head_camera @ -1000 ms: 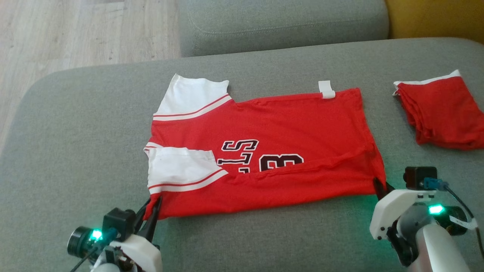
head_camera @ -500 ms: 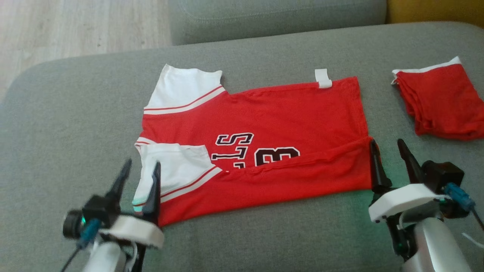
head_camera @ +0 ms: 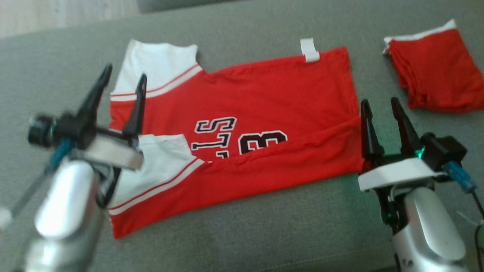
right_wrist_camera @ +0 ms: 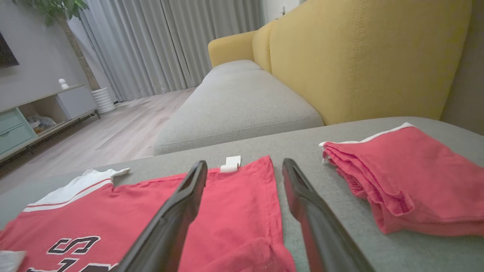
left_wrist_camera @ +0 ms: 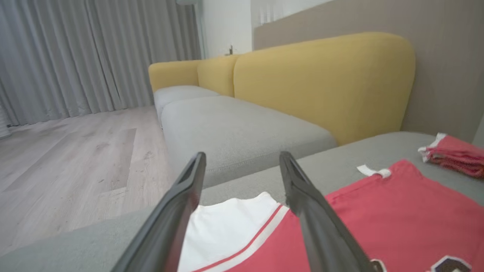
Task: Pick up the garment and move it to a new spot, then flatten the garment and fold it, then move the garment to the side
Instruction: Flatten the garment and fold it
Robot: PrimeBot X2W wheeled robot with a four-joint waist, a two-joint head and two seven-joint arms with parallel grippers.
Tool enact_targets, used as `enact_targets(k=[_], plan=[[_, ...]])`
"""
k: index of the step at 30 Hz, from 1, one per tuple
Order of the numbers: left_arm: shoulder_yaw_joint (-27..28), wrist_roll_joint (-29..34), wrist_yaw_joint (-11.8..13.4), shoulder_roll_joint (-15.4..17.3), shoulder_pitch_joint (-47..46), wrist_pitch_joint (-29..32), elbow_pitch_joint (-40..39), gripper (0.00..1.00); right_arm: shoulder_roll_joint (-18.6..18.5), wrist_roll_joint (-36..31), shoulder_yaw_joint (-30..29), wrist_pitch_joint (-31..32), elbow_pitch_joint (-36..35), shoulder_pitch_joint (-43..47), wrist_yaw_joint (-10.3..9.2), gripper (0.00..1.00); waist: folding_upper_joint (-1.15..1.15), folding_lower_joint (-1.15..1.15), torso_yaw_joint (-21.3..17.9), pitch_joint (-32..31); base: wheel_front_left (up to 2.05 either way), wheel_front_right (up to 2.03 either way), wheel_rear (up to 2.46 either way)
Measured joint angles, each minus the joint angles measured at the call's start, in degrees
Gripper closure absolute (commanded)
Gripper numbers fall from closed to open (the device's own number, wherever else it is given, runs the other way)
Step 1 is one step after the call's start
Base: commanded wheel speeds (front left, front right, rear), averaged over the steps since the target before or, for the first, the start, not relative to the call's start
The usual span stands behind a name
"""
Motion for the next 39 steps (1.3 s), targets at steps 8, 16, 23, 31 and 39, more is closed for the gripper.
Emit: enact_targets(k=[8,16,23,31,39], plan=[[-14.41,-6.92,-1.62,9.57,-18.45,14.49,7.87,0.00,-0.02,0.49,2.20,-0.97,-2.05,-4.49,0.00,0.00,0.00,0.01,-2.46,7.09,0.00,0.00,0.00],[-26.76,-22.28,-1.62,18.62,-30.56,23.24,12.03,0.00,-0.04,3.52,6.56,-1.20,-6.55,-6.60,0.00,0.00,0.00,0.01,-5.27,13.51,0.00,0.00,0.00],[-31.10,-26.37,-1.62,21.01,-34.91,24.28,19.28,0.00,-0.03,3.49,7.31,-1.21,-8.60,-6.61,0.00,0.00,0.00,0.00,-7.74,16.57,0.00,0.00,0.00],[-32.52,-29.62,-1.62,21.86,-39.22,25.37,25.53,0.00,-0.03,3.52,8.05,-1.27,-9.59,-6.61,0.00,0.00,0.00,0.00,-9.16,18.92,0.00,0.00,0.00],[-35.54,-35.27,-1.62,22.10,-42.76,29.03,25.80,0.00,-0.03,3.94,7.88,-1.27,-10.45,-6.60,0.00,0.00,0.00,-0.01,-9.51,20.69,0.00,0.00,0.00]])
